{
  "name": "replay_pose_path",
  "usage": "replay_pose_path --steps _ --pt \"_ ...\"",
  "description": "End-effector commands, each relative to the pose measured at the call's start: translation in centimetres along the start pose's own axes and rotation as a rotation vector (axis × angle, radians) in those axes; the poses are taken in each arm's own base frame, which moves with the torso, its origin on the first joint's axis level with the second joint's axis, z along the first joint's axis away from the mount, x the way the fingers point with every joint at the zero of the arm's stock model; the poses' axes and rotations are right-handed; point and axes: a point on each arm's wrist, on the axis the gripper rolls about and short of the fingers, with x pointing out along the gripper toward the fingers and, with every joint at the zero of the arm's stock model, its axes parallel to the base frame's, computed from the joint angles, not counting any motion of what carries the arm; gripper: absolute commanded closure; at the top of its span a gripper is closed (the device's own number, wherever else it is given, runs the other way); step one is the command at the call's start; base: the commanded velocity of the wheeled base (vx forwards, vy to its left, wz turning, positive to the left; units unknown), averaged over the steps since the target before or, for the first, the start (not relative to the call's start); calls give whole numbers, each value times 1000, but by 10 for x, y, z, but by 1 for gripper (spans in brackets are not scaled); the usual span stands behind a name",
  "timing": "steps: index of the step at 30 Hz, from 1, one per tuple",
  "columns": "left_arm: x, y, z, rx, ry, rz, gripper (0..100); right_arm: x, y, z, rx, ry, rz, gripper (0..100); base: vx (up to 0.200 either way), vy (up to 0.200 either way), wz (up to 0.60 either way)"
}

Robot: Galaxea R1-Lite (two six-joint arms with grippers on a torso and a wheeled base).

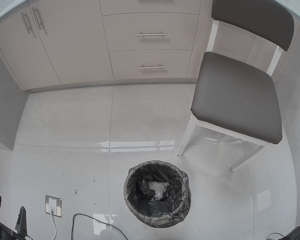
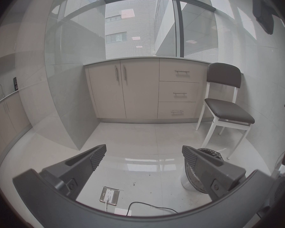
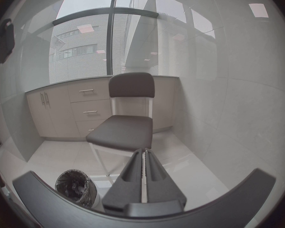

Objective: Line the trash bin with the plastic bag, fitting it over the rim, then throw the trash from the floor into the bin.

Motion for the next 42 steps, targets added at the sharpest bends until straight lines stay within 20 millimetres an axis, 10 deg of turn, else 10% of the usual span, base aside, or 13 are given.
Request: replay_pose_path --steps 1,42 --pt "-1 1 -2 -12 -10 25 0 7 1 -31 -7 53 35 100 0 0 0" --pt "-1 -1 -4 22 -2 -48 0 10 4 -57 -72 170 221 100 0 0 0"
